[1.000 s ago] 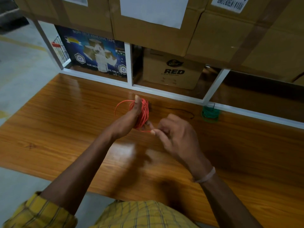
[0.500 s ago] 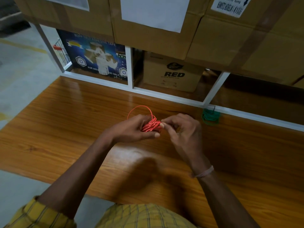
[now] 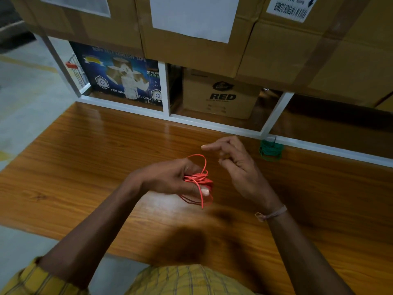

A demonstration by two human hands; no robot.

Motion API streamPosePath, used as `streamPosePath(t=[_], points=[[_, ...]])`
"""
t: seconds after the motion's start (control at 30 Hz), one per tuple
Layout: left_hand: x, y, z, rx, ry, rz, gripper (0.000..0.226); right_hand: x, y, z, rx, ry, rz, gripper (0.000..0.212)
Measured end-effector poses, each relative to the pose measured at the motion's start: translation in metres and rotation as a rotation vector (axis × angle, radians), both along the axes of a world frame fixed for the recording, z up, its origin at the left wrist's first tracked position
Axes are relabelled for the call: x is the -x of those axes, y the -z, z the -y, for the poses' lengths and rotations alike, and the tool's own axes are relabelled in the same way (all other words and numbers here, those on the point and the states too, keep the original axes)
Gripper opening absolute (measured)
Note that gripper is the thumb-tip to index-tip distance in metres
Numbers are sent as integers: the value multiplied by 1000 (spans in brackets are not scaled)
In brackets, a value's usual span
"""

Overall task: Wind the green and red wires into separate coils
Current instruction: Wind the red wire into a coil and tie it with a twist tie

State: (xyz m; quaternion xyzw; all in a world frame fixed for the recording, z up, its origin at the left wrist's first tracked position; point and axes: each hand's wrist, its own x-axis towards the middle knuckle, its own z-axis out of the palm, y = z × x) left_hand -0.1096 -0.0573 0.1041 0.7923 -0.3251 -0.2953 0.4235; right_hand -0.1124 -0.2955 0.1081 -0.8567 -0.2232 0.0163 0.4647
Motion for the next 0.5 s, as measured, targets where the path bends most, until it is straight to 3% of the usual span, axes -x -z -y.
streamPosePath(t=[0.17, 0.27, 0.37, 0.5], points=[[2, -5, -1, 167, 2, -90, 35, -5, 23, -2, -85, -47, -219, 50], [2, -1, -8, 267, -179, -72, 27, 0, 32, -2, -236, 21, -304, 37], [0, 6, -9, 375, -399, -100, 23, 8, 35, -1, -358, 9, -321, 42], [-1, 7, 1, 508, -484, -258, 28, 16, 33, -7, -395, 32, -296, 36]])
